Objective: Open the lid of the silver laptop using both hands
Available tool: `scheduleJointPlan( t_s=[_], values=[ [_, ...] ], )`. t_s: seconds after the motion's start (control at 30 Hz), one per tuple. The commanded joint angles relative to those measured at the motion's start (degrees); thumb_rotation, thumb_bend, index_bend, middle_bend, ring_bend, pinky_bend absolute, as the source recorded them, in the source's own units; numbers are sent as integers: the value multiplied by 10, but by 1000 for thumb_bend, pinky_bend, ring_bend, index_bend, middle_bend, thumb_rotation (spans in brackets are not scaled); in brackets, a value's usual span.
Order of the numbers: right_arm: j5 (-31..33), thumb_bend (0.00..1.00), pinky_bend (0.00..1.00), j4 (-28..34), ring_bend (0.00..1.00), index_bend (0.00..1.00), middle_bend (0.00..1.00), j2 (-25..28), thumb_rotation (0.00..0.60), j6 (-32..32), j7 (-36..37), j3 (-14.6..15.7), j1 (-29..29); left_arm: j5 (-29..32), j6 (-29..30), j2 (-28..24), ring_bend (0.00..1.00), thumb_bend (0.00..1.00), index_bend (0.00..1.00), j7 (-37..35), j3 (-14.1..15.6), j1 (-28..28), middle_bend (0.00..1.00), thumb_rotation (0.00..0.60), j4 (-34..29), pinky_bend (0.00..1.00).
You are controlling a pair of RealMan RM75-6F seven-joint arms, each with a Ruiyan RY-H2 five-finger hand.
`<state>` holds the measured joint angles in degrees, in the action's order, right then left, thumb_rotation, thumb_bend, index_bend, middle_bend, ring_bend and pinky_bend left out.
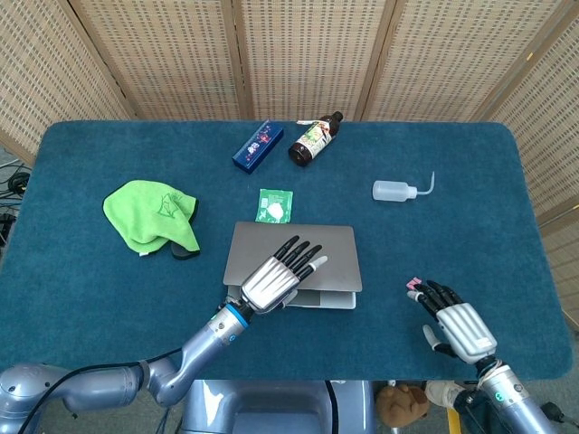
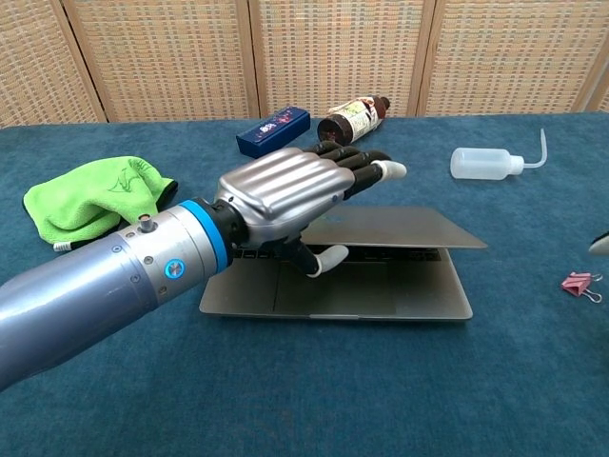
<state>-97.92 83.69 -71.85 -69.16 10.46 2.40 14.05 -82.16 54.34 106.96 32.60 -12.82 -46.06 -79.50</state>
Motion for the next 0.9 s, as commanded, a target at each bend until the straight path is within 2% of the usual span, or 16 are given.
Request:
scheduleJointPlan(
  t_s=[0.03, 0.13, 0.23, 0.47, 0.73, 0.9],
  values=[
    [8, 724, 221, -3, 110, 247, 212, -23, 600, 42, 45, 3, 28, 5, 1, -3, 0, 460, 0, -1, -1, -1, 0, 600, -2, 0],
    [20, 772, 263, 7, 155, 291, 251, -36, 600, 66, 68, -3, 45, 12, -1, -10, 0, 460, 0, -1, 0, -1, 0, 600, -8, 0],
    [29, 775, 274, 13, 169, 303, 265, -46, 600, 79, 55, -9, 54, 17, -2, -15, 0, 460, 0, 0, 0, -2, 0, 600, -12, 0],
    [83, 789, 276, 50, 173, 306, 265, -74, 600, 115, -43, -28, 69, 33, -2, -23, 0, 459, 0, 4, -2, -7, 0, 600, -19, 0],
    [154, 827, 276, 90, 140, 286, 193, -102, 600, 126, -161, -45, 71, 49, -1, -26, 0, 460, 0, 3, -4, -13, 0, 600, -21, 0],
    [208, 871, 276, 107, 132, 278, 184, -116, 600, 144, -231, -50, 80, 55, 4, -26, 0, 458, 0, -3, -4, -15, 0, 600, -24, 0]
  ],
)
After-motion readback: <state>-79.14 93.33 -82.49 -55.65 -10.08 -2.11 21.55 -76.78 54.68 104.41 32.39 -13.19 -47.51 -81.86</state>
